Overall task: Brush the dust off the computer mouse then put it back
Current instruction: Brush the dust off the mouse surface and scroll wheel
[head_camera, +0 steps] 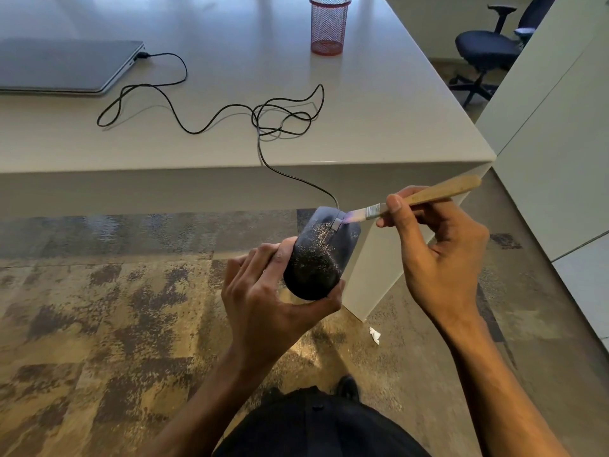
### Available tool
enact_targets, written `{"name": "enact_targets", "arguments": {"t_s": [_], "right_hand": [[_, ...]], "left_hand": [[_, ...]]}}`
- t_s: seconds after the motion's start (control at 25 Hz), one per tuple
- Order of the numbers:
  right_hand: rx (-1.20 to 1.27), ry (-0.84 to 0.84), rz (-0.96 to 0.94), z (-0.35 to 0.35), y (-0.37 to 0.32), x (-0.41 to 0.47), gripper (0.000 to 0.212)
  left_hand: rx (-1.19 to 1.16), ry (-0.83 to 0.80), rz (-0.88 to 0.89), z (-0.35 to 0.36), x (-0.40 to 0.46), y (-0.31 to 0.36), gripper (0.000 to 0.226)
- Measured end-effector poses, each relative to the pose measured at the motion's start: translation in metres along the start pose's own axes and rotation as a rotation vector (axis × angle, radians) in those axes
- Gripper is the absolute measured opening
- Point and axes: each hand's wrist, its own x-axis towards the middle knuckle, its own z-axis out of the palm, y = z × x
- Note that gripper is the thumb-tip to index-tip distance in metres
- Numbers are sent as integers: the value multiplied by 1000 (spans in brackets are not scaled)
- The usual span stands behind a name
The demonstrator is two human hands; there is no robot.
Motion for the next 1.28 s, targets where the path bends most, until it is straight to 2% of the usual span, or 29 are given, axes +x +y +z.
{"name": "enact_targets", "arguments": {"t_s": [0.2, 0.4, 0.52, 0.72, 0.84, 1.12, 1.28], "right_hand": [[-44, -36, -133, 1, -7, -9, 5], [-171, 20, -111, 3, 0, -2, 11], [-100, 3, -129, 2, -5, -6, 5], [-66, -27, -162, -2, -15, -17, 13], [-131, -17, -175, 0, -9, -9, 15], [-205, 21, -38, 3, 15, 5, 8], [12, 61, -46, -2, 7, -4, 8]], "left_hand": [[2, 5, 2, 0, 0, 1, 72], [0, 3, 12, 2, -1, 1, 71], [16, 10, -4, 4, 0, 1, 70], [-4, -4, 10, 6, 1, 3, 73], [7, -1, 4, 5, -1, 2, 72], [-7, 16, 13, 4, -2, 2, 71], [13, 24, 8, 5, 0, -1, 71]]}}
